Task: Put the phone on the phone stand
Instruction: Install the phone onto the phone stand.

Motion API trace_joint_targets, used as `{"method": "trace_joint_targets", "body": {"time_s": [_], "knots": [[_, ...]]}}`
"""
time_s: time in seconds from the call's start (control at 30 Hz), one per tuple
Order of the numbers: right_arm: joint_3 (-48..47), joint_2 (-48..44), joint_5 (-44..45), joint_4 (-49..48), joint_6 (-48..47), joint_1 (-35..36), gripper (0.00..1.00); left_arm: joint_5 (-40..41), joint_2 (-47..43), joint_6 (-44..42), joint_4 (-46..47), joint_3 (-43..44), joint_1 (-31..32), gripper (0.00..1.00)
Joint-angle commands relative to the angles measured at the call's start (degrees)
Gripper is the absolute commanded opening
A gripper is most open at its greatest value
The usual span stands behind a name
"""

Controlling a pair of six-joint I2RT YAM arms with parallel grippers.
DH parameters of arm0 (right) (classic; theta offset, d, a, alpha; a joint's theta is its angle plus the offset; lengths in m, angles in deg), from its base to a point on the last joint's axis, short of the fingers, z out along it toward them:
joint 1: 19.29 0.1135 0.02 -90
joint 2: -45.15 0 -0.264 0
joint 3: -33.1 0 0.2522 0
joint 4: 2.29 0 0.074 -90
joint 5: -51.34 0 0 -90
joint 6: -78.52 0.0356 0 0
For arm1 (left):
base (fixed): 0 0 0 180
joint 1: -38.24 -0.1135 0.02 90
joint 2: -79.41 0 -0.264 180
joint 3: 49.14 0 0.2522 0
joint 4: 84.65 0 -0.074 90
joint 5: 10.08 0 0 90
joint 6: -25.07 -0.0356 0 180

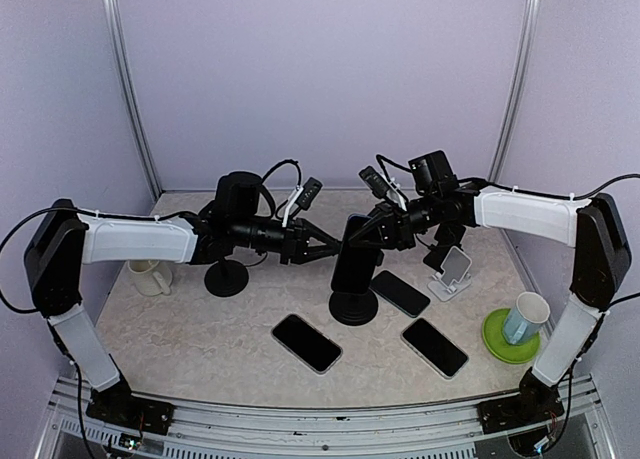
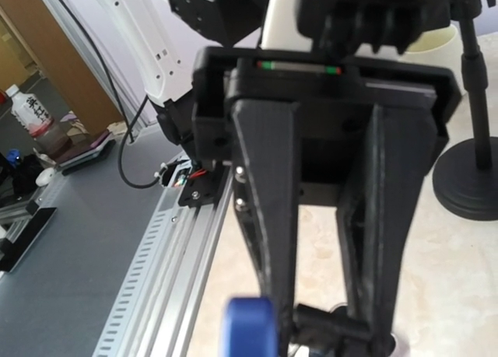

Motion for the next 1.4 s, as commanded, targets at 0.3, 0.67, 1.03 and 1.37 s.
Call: {"method": "trace_joint_targets", "body": {"time_s": [0.3,0.67,1.03,1.37], "knots": [[1.97,0.09,8.72,8.19,1.95,-6.82,0.0,-2.98,-6.6,0.45,0.48,-4.2,-4.45,0.0],[1.3,1.05,9.88,5.4,7.23,-7.19,0.0,-2.41,-6.47,0.15,1.32,-4.26,-3.28,0.0],[1.34,0.78,8.83,4.86,7.91,-6.76,0.0,-1.14,-4.52,0.16,0.93,-2.62,-1.63,0.0],[1.63,1.45,8.46,4.82,7.47,-6.57,0.0,-0.63,-2.28,0.14,-0.08,-0.06,-0.16,0.0]]}}
